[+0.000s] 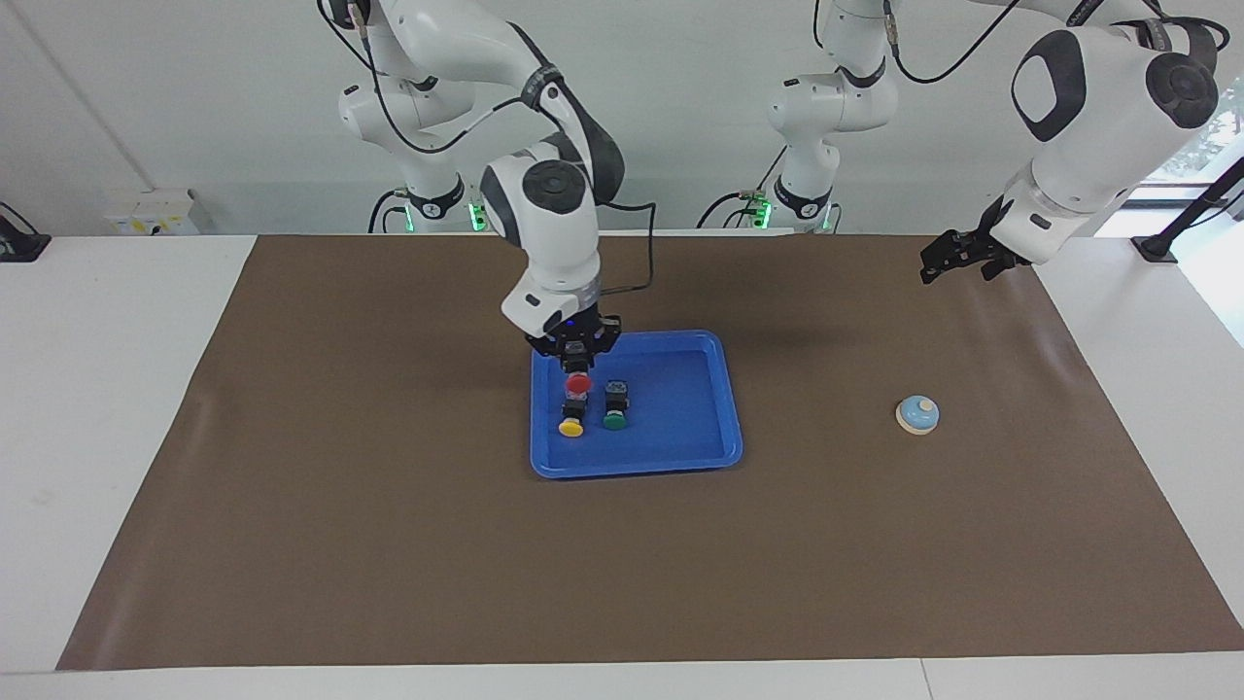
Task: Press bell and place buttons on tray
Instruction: 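Carry the red button with the right gripper over the tray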
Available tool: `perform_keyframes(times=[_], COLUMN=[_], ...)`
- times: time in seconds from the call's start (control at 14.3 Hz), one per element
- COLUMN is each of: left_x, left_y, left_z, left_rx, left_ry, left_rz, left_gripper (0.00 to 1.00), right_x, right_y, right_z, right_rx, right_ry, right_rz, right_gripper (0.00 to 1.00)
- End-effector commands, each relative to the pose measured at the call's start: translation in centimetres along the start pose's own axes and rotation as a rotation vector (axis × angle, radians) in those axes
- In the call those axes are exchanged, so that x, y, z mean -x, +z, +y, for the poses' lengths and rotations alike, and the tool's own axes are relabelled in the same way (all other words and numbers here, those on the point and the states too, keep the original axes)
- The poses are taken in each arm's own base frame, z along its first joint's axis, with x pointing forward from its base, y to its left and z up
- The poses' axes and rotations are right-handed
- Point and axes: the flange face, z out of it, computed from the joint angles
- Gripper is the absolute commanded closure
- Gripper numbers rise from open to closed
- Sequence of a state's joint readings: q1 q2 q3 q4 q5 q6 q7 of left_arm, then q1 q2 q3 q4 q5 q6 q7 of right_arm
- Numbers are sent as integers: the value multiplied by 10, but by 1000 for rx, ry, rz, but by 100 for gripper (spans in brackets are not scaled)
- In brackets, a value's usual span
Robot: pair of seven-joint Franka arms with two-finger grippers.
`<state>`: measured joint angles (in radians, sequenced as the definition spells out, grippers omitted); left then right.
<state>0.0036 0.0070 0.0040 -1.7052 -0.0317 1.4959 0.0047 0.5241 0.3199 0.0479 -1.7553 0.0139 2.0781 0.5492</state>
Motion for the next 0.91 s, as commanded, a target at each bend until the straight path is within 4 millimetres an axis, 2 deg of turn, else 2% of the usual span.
perform_keyframes(times=[0.0,0.14,0.21,0.28,0.49,0.84], left_x=[4,4,4,4,4,4], left_y=[-6,-6,-6,-6,-6,-6], left_z=[0,0,0,0,0,0], left_rx=[-10,-10,-10,-10,-10,-10], left_ry=[-5,-5,-5,-5,-5,-5], left_rz=[5,3,3,5,3,5], left_gripper=[0,0,0,0,0,0], right_x=[-17,-9,-12,-15,-16,-16], right_y=[19,37,35,35,53,63], right_z=[-40,-65,-68,-69,-72,-74], right_rx=[-7,-5,-29,-49,-56,-69], right_ry=[32,53,57,66,77,79], right_rz=[-1,-2,20,29,5,20], right_gripper=[100,100,100,100,100,99])
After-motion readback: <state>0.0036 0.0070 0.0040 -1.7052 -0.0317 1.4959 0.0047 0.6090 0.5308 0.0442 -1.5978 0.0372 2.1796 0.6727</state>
